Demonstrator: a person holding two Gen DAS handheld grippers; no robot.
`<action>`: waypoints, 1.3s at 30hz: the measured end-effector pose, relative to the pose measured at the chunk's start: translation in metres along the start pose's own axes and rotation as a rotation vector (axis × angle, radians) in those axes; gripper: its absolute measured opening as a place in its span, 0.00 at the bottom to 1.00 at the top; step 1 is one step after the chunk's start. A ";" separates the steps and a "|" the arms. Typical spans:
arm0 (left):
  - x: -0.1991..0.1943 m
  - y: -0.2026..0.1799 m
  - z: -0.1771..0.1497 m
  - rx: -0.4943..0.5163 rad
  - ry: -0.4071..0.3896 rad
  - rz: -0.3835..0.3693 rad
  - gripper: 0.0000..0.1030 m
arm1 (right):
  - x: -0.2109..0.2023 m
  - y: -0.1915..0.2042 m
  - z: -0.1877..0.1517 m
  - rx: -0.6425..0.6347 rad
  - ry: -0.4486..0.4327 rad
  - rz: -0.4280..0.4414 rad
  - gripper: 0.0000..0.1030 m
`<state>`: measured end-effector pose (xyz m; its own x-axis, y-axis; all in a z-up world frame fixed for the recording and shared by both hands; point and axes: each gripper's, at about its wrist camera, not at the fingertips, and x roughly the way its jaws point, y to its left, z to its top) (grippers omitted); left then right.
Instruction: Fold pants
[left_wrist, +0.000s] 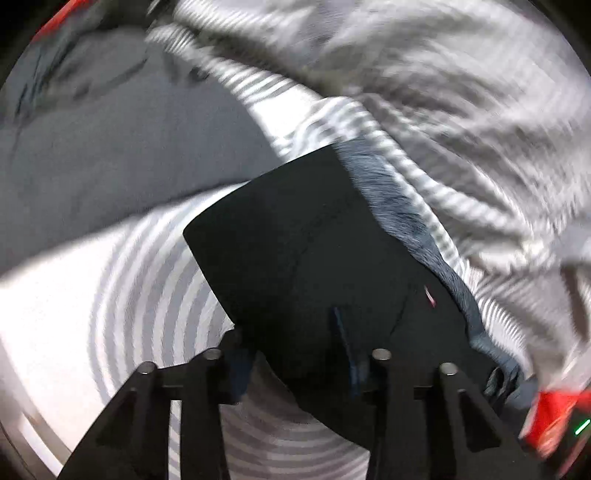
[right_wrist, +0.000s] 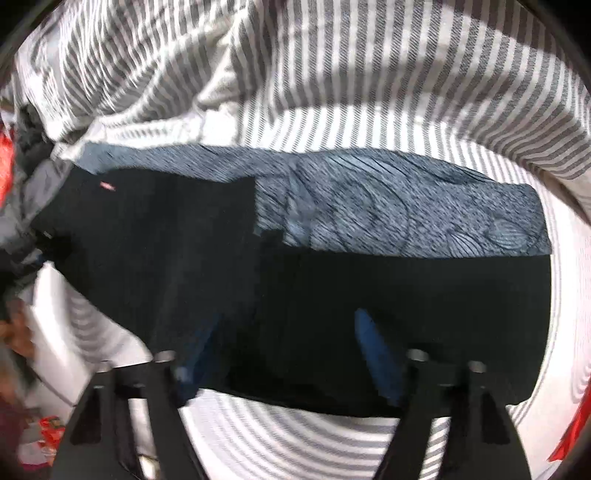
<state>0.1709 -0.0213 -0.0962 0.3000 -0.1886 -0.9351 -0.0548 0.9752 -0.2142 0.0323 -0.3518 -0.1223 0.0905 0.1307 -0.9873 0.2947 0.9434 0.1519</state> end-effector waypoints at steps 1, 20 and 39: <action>-0.004 -0.010 -0.002 0.054 -0.023 0.022 0.34 | -0.005 0.002 0.006 0.016 0.009 0.042 0.66; -0.034 -0.086 -0.046 0.562 -0.222 0.130 0.30 | 0.016 0.245 0.157 -0.333 0.330 0.305 0.79; -0.069 -0.120 -0.056 0.642 -0.277 0.078 0.30 | 0.022 0.215 0.145 -0.264 0.326 0.464 0.17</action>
<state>0.1031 -0.1318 -0.0216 0.5547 -0.1619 -0.8162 0.4610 0.8764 0.1395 0.2351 -0.1904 -0.1047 -0.1545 0.5922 -0.7908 0.0455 0.8039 0.5931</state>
